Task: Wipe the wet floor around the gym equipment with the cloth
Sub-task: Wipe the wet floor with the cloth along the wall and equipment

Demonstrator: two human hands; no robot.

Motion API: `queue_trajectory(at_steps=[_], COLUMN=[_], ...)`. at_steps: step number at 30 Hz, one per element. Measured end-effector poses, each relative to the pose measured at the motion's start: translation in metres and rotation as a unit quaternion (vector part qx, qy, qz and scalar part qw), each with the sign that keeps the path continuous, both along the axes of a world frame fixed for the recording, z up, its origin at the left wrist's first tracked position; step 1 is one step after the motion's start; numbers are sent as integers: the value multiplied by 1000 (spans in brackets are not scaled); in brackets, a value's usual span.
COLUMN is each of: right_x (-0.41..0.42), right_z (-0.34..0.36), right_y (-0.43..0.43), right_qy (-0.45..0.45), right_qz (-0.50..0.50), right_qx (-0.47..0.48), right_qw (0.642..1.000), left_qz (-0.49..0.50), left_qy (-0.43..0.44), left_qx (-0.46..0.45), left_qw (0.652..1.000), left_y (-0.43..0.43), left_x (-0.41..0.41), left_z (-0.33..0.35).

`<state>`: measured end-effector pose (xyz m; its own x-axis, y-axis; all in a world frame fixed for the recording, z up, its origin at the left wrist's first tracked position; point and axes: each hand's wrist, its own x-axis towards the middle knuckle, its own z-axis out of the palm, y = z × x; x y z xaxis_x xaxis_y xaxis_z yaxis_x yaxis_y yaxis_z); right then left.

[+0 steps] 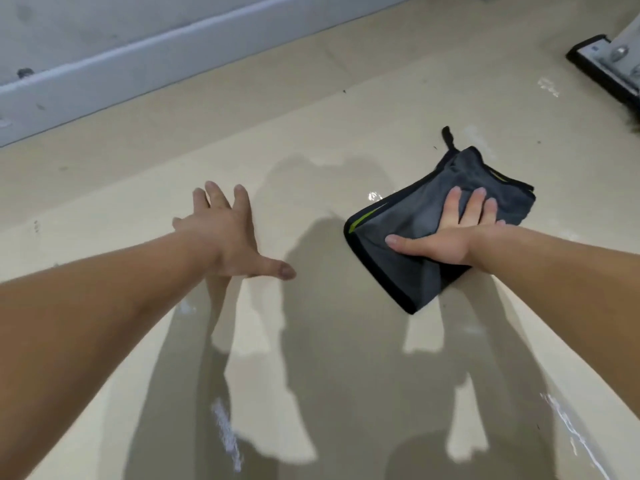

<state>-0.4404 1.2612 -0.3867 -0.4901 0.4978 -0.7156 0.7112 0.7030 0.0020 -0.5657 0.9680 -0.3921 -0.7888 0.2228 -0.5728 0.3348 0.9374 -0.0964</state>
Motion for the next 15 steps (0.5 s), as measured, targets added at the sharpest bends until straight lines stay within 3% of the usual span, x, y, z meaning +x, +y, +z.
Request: queue_trajectory(at_steps=[9,12,15], right_x=[-86,-106,-117], right_z=[-5,-14,-28], right_y=[-10,-46,-93], right_qy=[86,124,160], right_qz=[-95,-39,117], right_qx=[57,54,24], right_qw=[990,990,980], left_qz=[-12,-9,-6], left_qy=[-14,-16,-16], left_qx=[0,9,15], left_qw=[1000,1000,1000], left_y=[-4,-4,-3], left_x=[-5,-6,-6], left_z=[-4,-7,-7])
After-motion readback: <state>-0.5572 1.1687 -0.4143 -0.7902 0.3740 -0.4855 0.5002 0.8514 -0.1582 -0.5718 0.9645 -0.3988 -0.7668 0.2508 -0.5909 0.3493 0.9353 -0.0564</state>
